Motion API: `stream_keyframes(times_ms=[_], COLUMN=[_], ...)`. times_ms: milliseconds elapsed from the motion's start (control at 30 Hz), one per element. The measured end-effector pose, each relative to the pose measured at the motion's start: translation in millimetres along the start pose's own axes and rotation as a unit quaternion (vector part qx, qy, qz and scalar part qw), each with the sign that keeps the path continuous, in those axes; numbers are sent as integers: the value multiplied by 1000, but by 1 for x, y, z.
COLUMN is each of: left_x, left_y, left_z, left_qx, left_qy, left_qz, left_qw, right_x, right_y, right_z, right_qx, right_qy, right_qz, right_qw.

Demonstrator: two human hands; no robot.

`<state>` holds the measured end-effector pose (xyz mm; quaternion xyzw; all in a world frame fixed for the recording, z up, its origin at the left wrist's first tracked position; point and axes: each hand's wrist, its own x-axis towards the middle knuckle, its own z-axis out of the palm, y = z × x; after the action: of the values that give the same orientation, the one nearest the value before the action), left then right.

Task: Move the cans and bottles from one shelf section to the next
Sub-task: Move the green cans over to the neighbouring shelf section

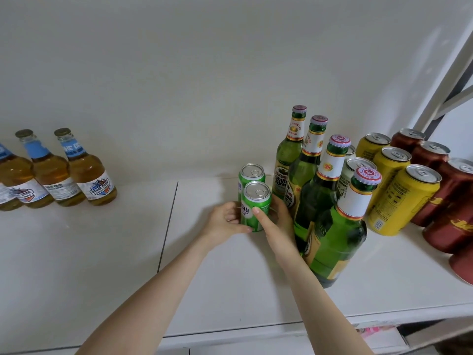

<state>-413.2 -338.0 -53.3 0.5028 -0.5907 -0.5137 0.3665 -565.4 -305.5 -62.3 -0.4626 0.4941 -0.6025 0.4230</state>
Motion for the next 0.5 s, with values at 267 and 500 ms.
stream_keyframes(times_ms=[267, 500], left_x=[-14, -54], left_y=[1, -7], left_z=[-20, -48], left_qx=[7, 128], left_qy=[40, 124], left_qz=[-31, -18], left_qw=[999, 984], right_x=[-11, -46], right_y=[-2, -10], right_z=[-1, -2], right_qx=[-20, -217], right_qy=[13, 45], right_qz=[31, 54], right_qw=[999, 974])
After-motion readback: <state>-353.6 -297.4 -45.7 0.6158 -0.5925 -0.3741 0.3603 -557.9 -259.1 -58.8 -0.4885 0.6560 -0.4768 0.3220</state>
